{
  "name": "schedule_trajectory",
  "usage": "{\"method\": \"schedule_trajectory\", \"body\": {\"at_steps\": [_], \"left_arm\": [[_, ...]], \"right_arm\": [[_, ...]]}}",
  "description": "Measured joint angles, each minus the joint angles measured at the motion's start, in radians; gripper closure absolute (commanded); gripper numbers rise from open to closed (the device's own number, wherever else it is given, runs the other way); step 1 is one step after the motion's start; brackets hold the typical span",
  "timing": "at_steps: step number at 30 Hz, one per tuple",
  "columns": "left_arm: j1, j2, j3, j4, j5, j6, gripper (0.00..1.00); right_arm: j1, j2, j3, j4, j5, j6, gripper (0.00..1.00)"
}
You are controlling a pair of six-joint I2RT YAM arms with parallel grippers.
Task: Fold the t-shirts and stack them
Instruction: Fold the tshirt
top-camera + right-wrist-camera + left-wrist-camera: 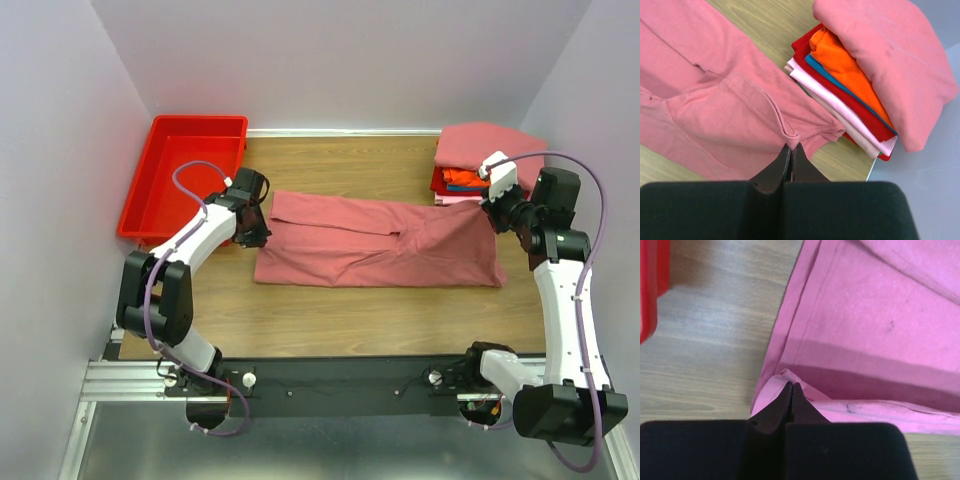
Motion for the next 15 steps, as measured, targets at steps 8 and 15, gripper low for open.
{"method": "schedule_trajectory", "body": {"at_steps": [8, 15], "left_arm": [[-0.001, 0.058, 0.049, 0.011, -0.002, 0.018, 1.00], [-0.007, 0.097, 0.074, 0.014, -0.005, 0.023, 1.00]], "right_arm": [[0.000, 0.013, -0.014, 0.020, 0.012, 0.007, 1.00], [0.000, 0.027, -0.029, 0.038, 0.016, 0.011, 1.00]]}}
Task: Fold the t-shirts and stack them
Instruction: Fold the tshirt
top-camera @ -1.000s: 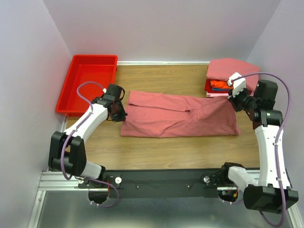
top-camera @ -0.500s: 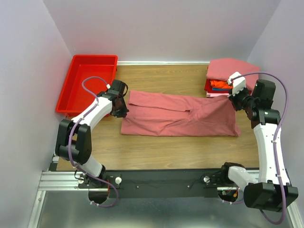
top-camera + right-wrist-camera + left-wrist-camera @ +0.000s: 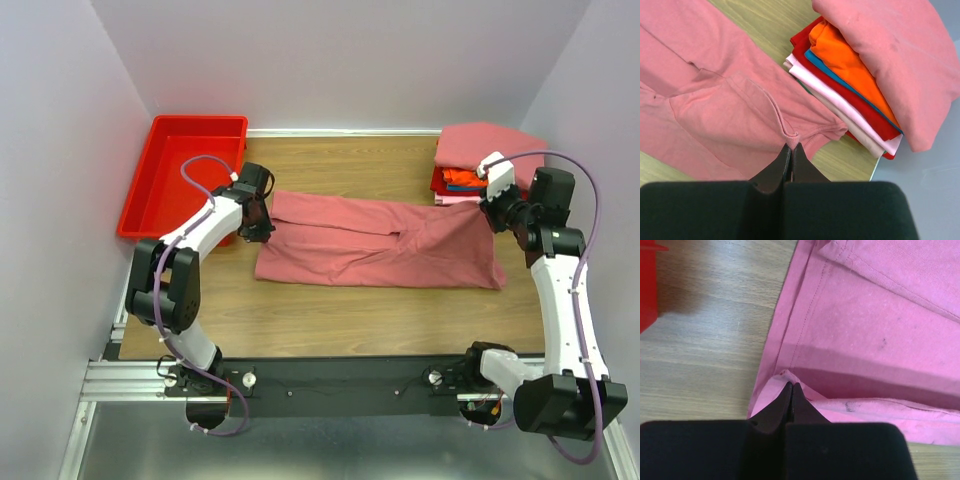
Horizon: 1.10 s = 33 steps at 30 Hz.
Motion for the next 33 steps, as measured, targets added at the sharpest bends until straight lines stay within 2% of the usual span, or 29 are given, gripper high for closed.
{"method": "schedule_trajectory", "body": {"at_steps": [33], "left_arm": [[-0.008, 0.129, 0.061, 0.020, -0.032, 0.032, 1.00]], "right_arm": [[0.000, 0.105, -0.045, 0.085, 0.011, 0.010, 1.00]]}}
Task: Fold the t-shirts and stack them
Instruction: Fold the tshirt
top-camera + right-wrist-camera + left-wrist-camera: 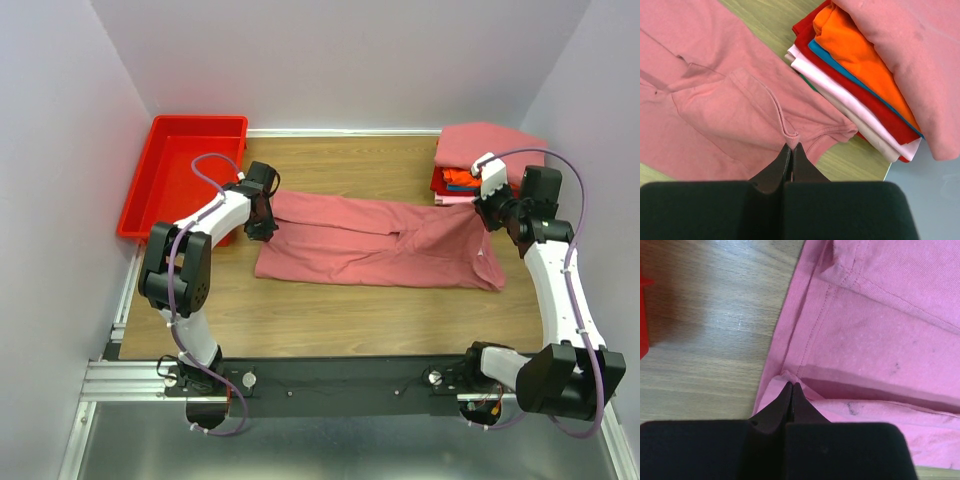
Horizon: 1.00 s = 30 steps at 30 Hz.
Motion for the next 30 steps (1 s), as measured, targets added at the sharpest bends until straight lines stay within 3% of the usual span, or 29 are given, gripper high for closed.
{"method": "schedule_trajectory", "body": {"at_steps": [30], "left_arm": [[0.000, 0.002, 0.051, 0.006, -0.015, 0.011, 1.00]], "right_arm": [[0.000, 0.039, 0.010, 0.016, 0.017, 0.010, 1.00]]}}
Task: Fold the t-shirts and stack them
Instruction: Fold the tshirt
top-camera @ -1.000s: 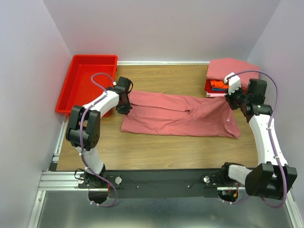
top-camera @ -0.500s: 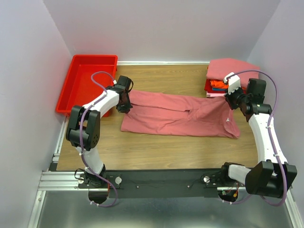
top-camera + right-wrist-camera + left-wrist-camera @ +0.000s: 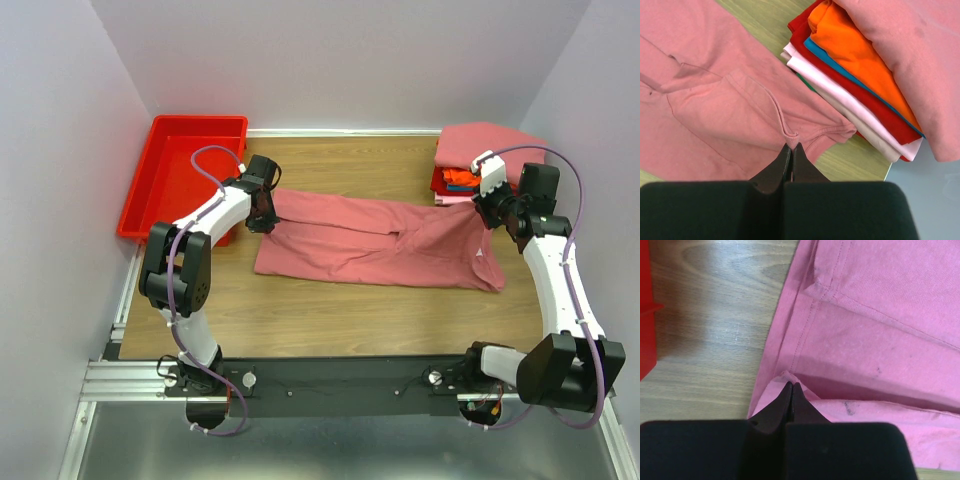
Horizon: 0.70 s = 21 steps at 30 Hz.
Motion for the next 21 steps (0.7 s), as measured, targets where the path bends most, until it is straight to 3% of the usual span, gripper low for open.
{"method": "schedule_trajectory", "body": {"at_steps": [16, 20, 21], "left_arm": [[0.000, 0.048, 0.009, 0.009, -0.018, 0.000, 0.99], [0.000, 0.048, 0.009, 0.011, -0.021, 0.003, 0.88], [0.000, 0.048, 0.009, 0.011, -0.021, 0.004, 0.77]], "right_arm": [[0.000, 0.054, 0.018, 0.017, -0.004, 0.013, 1.00], [0.000, 0.060, 0.018, 0.019, -0.013, 0.013, 1.00], [0.000, 0.063, 0.018, 0.019, -0.016, 0.013, 1.00]]}}
